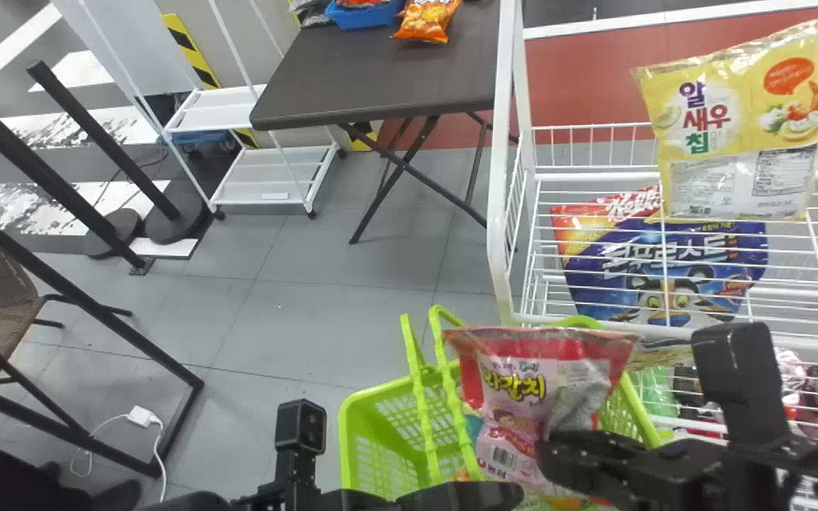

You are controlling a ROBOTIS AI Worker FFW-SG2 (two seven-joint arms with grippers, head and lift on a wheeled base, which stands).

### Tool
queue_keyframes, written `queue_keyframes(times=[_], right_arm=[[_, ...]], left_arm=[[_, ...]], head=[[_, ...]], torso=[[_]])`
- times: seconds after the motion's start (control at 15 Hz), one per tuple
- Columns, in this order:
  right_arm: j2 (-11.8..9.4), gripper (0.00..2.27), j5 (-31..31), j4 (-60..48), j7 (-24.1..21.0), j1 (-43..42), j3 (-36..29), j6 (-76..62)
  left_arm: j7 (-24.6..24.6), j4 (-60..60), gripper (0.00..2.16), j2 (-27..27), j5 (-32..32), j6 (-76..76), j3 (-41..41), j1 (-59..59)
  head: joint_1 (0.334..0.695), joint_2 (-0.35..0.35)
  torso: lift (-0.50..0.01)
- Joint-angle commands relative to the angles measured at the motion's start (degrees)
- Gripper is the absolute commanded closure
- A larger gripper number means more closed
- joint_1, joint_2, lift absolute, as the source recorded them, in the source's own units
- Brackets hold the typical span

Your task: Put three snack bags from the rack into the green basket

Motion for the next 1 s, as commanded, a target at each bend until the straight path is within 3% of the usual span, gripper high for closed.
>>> queue_keyframes(times=[0.0,0.2,0.27,0.33,0.4,0.47,0.6,0.67,0.8,0.93], right_arm=[[-0.33,0.05,-1.31,-6.62,0.81,1.32,-4.7,5.31],[0.02,0.06,-10.28,-9.34,1.78,0.88,-19.82,5.84],[0.55,0.06,-11.77,-9.17,2.04,-0.26,-26.41,3.56],[0.9,0.06,-10.89,-7.94,2.04,-1.32,-30.63,0.74],[0.9,0.06,-9.84,-5.39,2.04,-3.08,-35.29,-2.42],[0.73,0.06,-7.82,-2.4,2.04,-4.83,-38.98,-5.58],[-0.33,0.06,-2.37,4.28,2.22,-8.26,-42.67,-12.09],[-0.94,0.06,0.8,8.5,2.22,-10.2,-43.46,-15.96],[-2.0,0.06,4.93,17.2,2.13,-14.06,-44.43,-24.22],[-3.05,0.06,7.74,25.64,2.04,-18.81,-44.78,-28.08]], left_arm=[[-0.57,0.09,2.15,0.08,0.0,0.03,0.37,-0.51],[-0.57,0.44,2.15,0.17,0.0,0.21,0.54,-0.95],[-0.57,0.53,2.15,0.25,0.0,0.21,0.63,-1.03],[-0.57,0.53,2.15,0.25,0.0,0.21,0.63,-1.12],[-0.57,0.62,2.15,0.25,-0.09,0.21,0.63,-1.39],[-0.57,0.71,2.15,0.25,-0.18,0.21,0.54,-1.56],[-0.57,1.06,2.15,0.25,-0.35,0.21,0.37,-1.83],[-0.57,1.32,2.15,0.25,-0.44,0.21,0.19,-2.0],[-0.57,1.41,2.15,0.25,-0.53,0.21,-0.07,-1.91],[-0.57,1.58,2.15,0.25,-0.53,0.21,-0.07,-1.74]], head=[[0.695,0.35],[0.695,0.345],[0.695,0.304],[0.695,0.254],[0.695,0.122],[0.695,0.054],[0.695,-0.091],[0.695,-0.213],[0.695,-0.304],[0.695,-0.35]], torso=[[0.0],[0.0],[0.0],[0.0],[0.0],[0.0],[0.0],[0.0],[0.0],[0.0]])
